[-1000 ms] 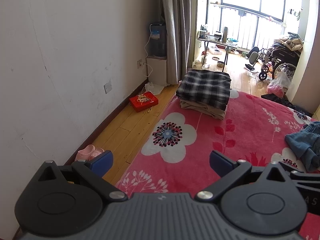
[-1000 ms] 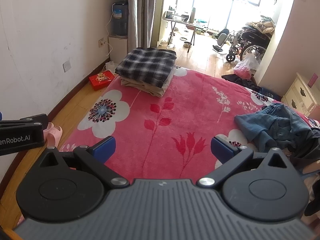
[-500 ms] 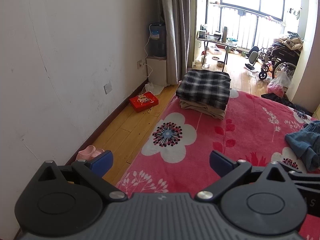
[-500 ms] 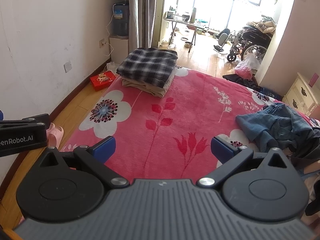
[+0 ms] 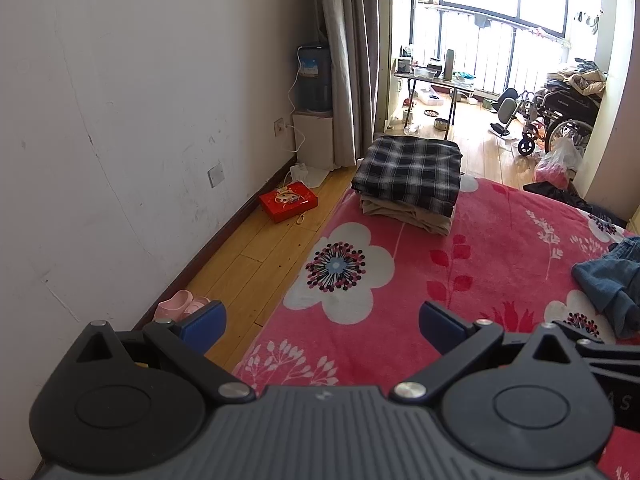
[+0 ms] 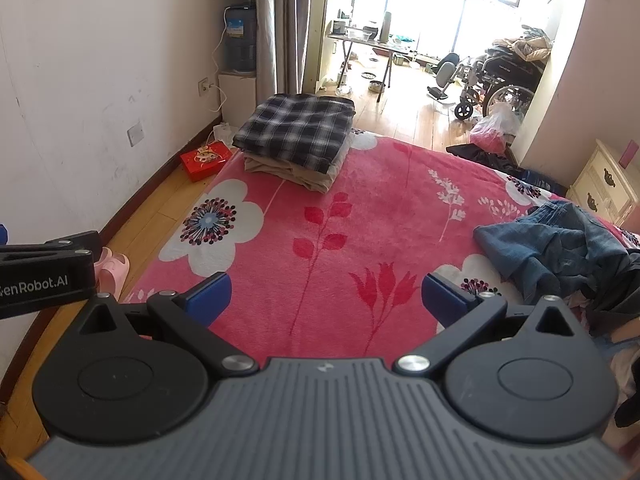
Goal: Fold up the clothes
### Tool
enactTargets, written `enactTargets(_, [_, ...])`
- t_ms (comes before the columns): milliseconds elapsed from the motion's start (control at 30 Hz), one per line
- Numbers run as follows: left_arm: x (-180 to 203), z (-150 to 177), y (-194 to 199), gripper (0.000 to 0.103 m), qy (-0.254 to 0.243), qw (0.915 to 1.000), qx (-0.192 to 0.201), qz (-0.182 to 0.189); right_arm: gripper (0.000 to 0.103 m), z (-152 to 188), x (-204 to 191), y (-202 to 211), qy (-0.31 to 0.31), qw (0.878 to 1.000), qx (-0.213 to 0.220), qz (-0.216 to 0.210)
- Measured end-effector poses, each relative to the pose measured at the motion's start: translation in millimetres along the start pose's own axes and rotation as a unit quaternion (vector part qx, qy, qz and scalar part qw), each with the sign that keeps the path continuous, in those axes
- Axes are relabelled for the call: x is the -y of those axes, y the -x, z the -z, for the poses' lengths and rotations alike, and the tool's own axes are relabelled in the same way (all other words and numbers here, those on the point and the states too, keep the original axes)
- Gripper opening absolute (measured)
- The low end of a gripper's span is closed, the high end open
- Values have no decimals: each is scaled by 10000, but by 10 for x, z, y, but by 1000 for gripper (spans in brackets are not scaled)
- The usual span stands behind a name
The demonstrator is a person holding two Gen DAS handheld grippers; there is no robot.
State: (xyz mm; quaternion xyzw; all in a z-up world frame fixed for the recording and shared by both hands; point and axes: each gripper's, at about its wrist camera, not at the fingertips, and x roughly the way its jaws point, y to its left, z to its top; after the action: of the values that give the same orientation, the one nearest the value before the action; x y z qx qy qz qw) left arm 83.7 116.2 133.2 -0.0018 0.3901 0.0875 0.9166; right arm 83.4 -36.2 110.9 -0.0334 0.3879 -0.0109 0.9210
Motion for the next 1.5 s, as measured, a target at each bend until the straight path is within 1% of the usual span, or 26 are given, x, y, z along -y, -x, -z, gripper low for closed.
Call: enactTargets(1500, [-42, -7, 5, 103, 13, 10000, 6, -4, 102, -36, -30, -11, 28, 10000, 17, 15])
